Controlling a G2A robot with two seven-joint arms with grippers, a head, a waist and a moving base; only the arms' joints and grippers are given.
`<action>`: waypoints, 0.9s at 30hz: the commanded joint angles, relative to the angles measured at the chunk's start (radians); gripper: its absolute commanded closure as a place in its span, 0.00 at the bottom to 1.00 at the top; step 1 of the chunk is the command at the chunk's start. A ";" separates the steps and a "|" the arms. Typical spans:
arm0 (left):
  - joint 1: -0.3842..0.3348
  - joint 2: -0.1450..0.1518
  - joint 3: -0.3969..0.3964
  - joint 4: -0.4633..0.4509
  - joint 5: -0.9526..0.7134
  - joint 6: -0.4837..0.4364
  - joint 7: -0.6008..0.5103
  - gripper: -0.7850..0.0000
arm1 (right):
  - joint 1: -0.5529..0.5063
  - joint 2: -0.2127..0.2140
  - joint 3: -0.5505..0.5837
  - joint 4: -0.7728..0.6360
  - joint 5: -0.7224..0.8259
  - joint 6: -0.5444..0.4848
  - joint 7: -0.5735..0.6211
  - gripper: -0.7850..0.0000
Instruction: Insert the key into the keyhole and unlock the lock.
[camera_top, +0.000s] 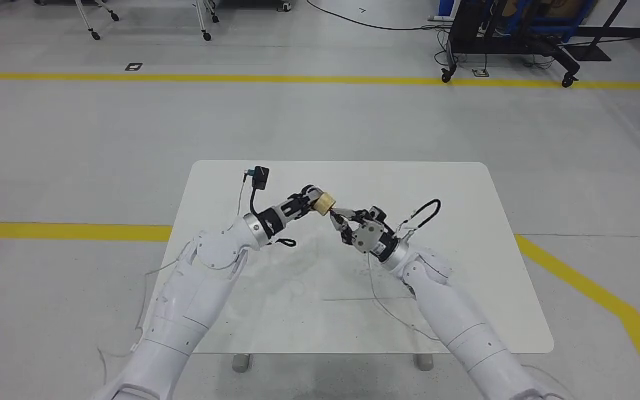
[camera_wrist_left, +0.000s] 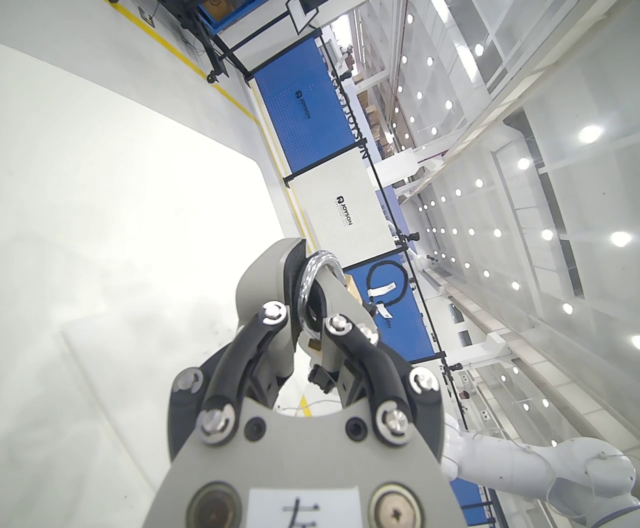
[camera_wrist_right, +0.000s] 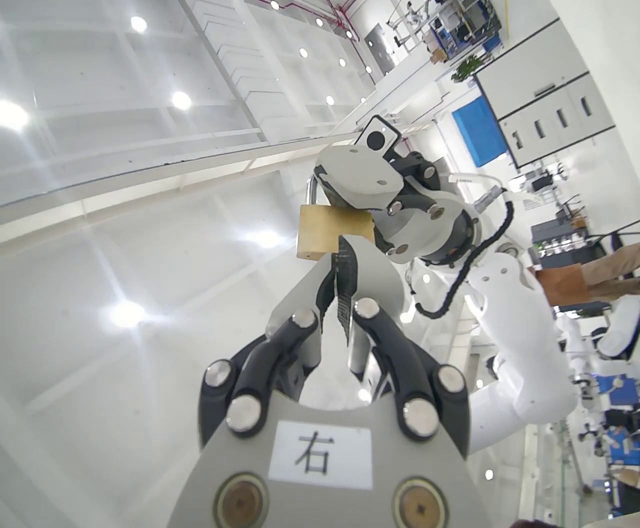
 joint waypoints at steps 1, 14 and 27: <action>0.002 0.000 -0.001 -0.002 0.002 -0.005 0.001 1.00 | 0.004 -0.001 0.003 0.007 0.011 0.014 0.007 1.00; 0.008 0.003 -0.008 -0.010 0.008 -0.024 0.008 1.00 | 0.013 -0.001 0.011 0.025 -0.009 0.045 0.034 1.00; -0.016 -0.004 -0.025 0.062 -0.204 0.037 -0.077 1.00 | -0.015 0.024 0.045 -0.056 -0.301 -0.167 0.008 0.57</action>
